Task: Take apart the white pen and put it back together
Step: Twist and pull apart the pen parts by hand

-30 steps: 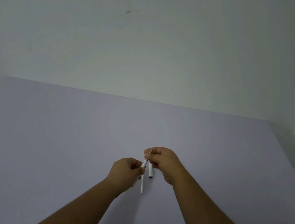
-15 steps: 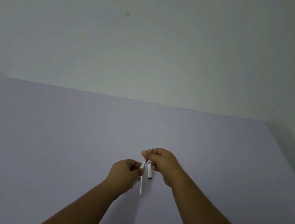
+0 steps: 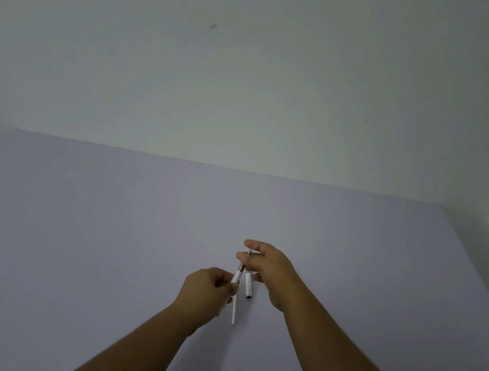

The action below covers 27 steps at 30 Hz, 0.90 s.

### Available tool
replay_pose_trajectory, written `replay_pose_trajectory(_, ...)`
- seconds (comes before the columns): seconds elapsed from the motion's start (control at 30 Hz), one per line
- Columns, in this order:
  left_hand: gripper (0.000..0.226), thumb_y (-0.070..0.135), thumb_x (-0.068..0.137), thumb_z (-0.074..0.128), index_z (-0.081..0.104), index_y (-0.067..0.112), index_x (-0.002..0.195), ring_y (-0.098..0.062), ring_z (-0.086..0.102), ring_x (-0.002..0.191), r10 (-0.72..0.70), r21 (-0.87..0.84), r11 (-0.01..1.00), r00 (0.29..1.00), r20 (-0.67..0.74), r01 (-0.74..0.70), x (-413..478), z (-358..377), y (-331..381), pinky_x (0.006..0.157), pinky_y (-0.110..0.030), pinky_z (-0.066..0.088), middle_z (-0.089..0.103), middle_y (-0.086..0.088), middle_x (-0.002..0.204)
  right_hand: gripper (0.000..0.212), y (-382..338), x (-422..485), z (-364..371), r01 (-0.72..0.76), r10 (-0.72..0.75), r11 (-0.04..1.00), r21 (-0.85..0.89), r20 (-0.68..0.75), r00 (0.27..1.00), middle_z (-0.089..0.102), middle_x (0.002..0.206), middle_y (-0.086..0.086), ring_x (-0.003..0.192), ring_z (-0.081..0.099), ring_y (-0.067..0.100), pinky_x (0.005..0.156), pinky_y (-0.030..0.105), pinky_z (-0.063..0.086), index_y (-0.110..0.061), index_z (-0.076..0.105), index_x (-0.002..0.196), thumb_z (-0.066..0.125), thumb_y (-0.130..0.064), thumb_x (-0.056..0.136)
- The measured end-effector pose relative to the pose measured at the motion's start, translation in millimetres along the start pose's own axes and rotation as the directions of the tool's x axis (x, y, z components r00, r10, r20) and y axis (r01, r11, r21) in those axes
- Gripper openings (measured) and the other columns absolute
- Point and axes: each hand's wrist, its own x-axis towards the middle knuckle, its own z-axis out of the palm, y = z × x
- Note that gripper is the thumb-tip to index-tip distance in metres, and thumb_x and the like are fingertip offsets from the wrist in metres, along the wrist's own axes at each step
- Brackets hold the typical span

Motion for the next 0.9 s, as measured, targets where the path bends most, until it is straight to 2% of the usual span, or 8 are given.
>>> replay_pose_trajectory(0.1,0.017,0.019,0.093,0.058,0.069,0.011,0.102,-0.01,0.059,0.065,0.008,0.008,1.0,1.0,0.001,-0.008,0,0,1,0.053,-0.014,0.045,0.068,-0.002,0.082,0.03,1,-1,1,-0.015,0.012,0.999,-0.052,-0.053,0.999,0.065,0.097,0.0,0.083,0.058,0.013,0.072,0.025,0.047,-0.016,0.063,0.11,0.07,-0.024,0.082)
replay_pose_trajectory(0.2,0.017,0.019,0.093,0.058,0.069,0.012,0.102,-0.01,0.059,0.065,0.007,0.008,1.0,1.0,0.003,-0.007,-1,0,2,0.053,-0.014,0.044,0.068,-0.001,0.08,0.025,2,1,1,0.016,-0.016,1.0,-0.012,-0.015,1.0,0.069,0.101,0.001,0.097,0.063,0.019,0.077,0.026,0.048,-0.019,0.063,0.109,0.063,-0.011,0.085)
replay_pose_trajectory(0.27,0.016,0.019,0.092,0.058,0.069,0.013,0.102,-0.009,0.059,0.065,0.004,-0.003,1.0,1.0,0.001,-0.004,0,0,2,0.053,-0.014,0.044,0.068,0.0,0.079,0.029,1,0,0,0.004,-0.004,1.0,0.006,-0.004,1.0,0.069,0.109,0.004,0.095,0.062,0.018,0.076,0.026,0.048,-0.019,0.062,0.115,0.064,-0.018,0.086)
replay_pose_trajectory(0.37,0.015,0.019,0.093,0.058,0.069,0.013,0.102,-0.011,0.06,0.066,0.002,-0.013,1.0,1.0,0.008,-0.002,1,-1,2,0.054,-0.015,0.045,0.068,-0.002,0.081,0.03,2,0,2,-0.011,0.008,0.998,-0.062,-0.052,0.999,0.066,0.101,0.002,0.086,0.058,0.015,0.074,0.024,0.048,-0.014,0.064,0.111,0.068,-0.026,0.084)
replay_pose_trajectory(0.43,0.015,0.017,0.092,0.058,0.069,0.012,0.101,-0.014,0.062,0.071,-0.004,-0.041,0.999,1.0,0.03,0.005,1,-1,2,0.059,-0.019,0.051,0.069,-0.003,0.082,0.021,0,1,1,0.032,-0.035,0.999,-0.037,-0.086,0.996,0.066,0.095,0.0,0.088,0.059,0.016,0.071,0.022,0.047,-0.013,0.067,0.105,0.066,-0.018,0.085)
replay_pose_trajectory(0.57,0.021,0.014,0.09,0.061,0.063,0.018,0.11,-0.024,0.07,0.087,-0.02,-0.152,0.988,0.996,0.085,0.033,1,-3,0,0.071,-0.029,0.058,0.07,-0.003,0.08,0.02,-5,2,-1,0.067,-0.067,0.998,-0.004,-0.071,0.995,0.067,0.097,0.001,0.083,0.057,0.008,0.071,0.022,0.045,-0.015,0.068,0.105,0.063,-0.01,0.086)
replay_pose_trajectory(0.8,0.026,0.011,0.088,0.061,0.062,0.028,0.108,-0.021,0.069,0.078,-0.035,-0.231,0.971,0.988,0.147,0.069,2,-4,-1,0.075,-0.034,0.061,0.073,-0.006,0.084,0.022,-4,9,0,0.09,-0.087,0.996,0.019,-0.1,0.991,0.067,0.1,-0.001,0.086,0.058,0.005,0.073,0.021,0.047,-0.018,0.066,0.109,0.063,-0.014,0.087)
replay_pose_trajectory(0.9,0.025,0.011,0.088,0.061,0.064,0.03,0.103,-0.019,0.069,0.074,-0.046,-0.227,0.97,0.986,0.163,0.083,5,-3,-6,0.08,-0.037,0.062,0.073,-0.007,0.083,0.025,-5,19,-2,0.11,-0.082,0.987,0.117,-0.223,0.971,0.065,0.099,0.0,0.087,0.059,0.012,0.074,0.024,0.048,-0.019,0.062,0.111,0.065,-0.016,0.086)
